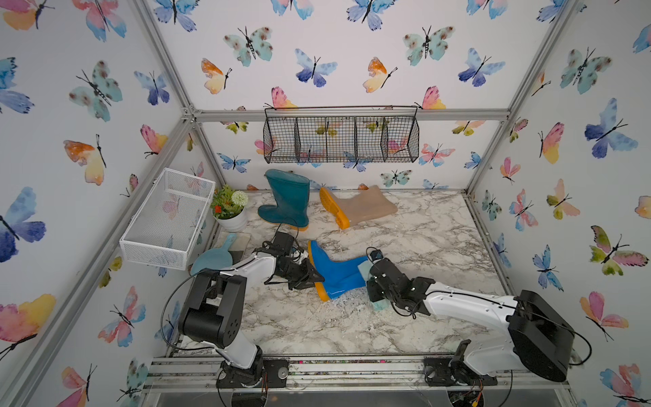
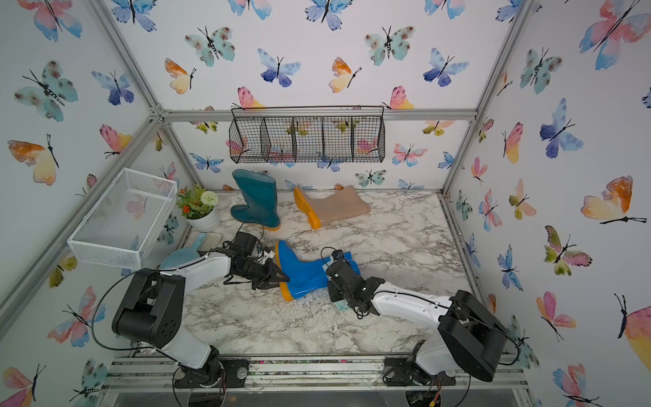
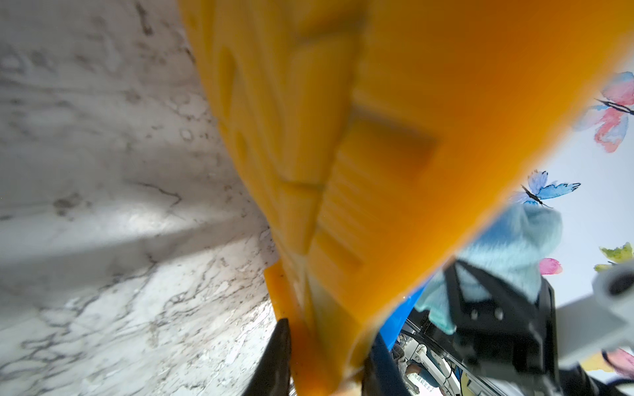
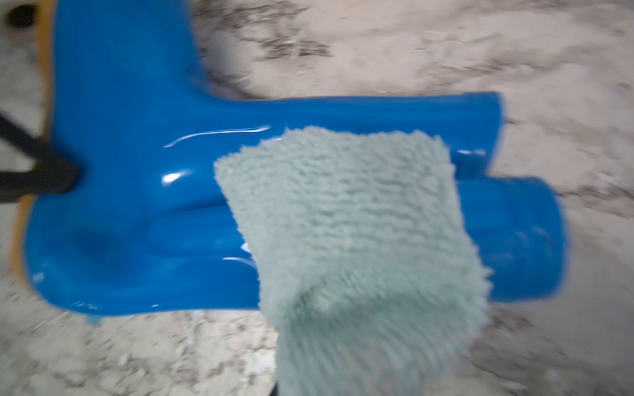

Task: Wipe the rubber boots with a cloth
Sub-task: Wipe the dirt off the rubber boot.

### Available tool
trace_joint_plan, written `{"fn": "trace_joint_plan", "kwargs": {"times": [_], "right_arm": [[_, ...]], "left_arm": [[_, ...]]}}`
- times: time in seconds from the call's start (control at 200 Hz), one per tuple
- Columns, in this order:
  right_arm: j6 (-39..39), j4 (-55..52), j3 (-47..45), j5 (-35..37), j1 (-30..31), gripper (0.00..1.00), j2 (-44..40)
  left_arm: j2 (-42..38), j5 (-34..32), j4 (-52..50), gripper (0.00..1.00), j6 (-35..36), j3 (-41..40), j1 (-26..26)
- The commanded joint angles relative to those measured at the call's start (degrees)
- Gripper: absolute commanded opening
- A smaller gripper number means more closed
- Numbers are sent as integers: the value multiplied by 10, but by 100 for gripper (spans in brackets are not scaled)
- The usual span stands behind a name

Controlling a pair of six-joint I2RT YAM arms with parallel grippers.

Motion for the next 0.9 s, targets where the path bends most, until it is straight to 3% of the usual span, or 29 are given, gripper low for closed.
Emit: {"fn": "trace_joint_plan", "kwargs": {"times": [0.0,0.17,0.365,0.455,0.556,0.696,0.796,0.896], "right_arm": [[-24,39,61,-42,50,2,56],[-21,11,54,1,35,2,62],[50,11,-86,-22,-130,2,-93],[56,-10,-97,-15,-152,3,-149],[59,-56,-50,-22,-153,3,-141],[74,-70,26,-45,-153,3,-83],[80,-52,75,-73,-154,2,-36],[83,-25,121,-116,-157,2,23]], "left_arm": [[6,48,14,0,1,13,-11],[6,40,17,0,0,12,-28],[-2,9,-5,0,21,8,-37],[-2,-31,-42,0,40,39,-69],[16,-100,-98,0,65,97,-111],[23,-194,-143,42,86,155,-138],[-12,-227,-137,55,89,153,-139],[-64,-242,-95,58,78,108,-139]]}}
